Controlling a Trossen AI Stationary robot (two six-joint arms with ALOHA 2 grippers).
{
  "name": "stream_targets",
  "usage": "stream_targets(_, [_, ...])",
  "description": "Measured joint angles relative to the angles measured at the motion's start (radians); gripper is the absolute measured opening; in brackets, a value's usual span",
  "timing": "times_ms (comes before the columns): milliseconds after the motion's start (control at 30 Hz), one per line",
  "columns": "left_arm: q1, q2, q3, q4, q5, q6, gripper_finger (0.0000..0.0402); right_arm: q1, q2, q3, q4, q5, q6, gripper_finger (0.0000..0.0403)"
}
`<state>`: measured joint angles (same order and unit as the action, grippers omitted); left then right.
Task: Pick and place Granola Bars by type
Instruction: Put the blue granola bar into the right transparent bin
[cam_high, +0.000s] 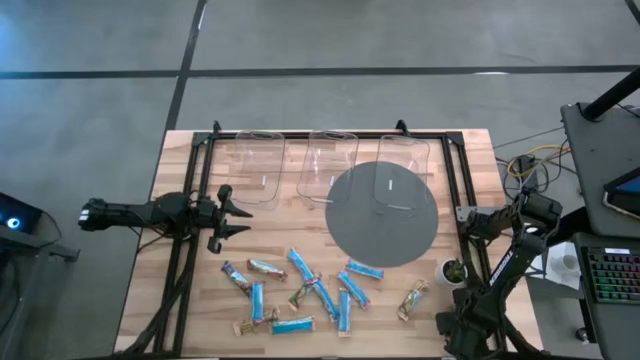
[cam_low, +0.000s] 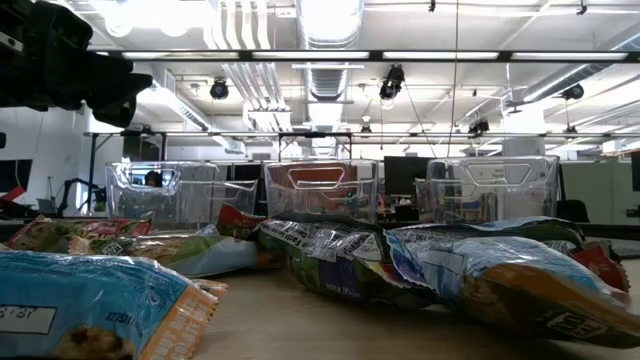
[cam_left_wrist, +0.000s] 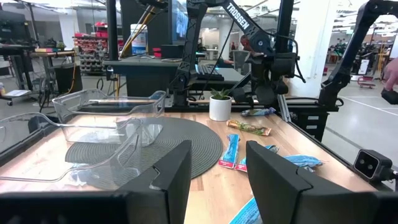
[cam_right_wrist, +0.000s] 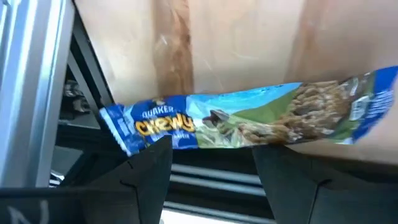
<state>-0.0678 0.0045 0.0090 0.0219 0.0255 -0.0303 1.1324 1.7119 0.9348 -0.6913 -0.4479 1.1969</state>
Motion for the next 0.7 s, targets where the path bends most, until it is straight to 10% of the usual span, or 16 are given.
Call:
stream_targets(367, [0.000, 0.000, 0.000, 0.000, 0.000, 0.000, 0.0135, -0.007, -0.002, -0.007, 0.040, 0.018, 0.002, 0.0215])
stream_targets(700, [0.000, 0.000, 0.000, 0.000, 0.000, 0.000, 0.0135, -0.067, -0.003, 0.041, 0.076, 0.341, 0.016, 0.0215])
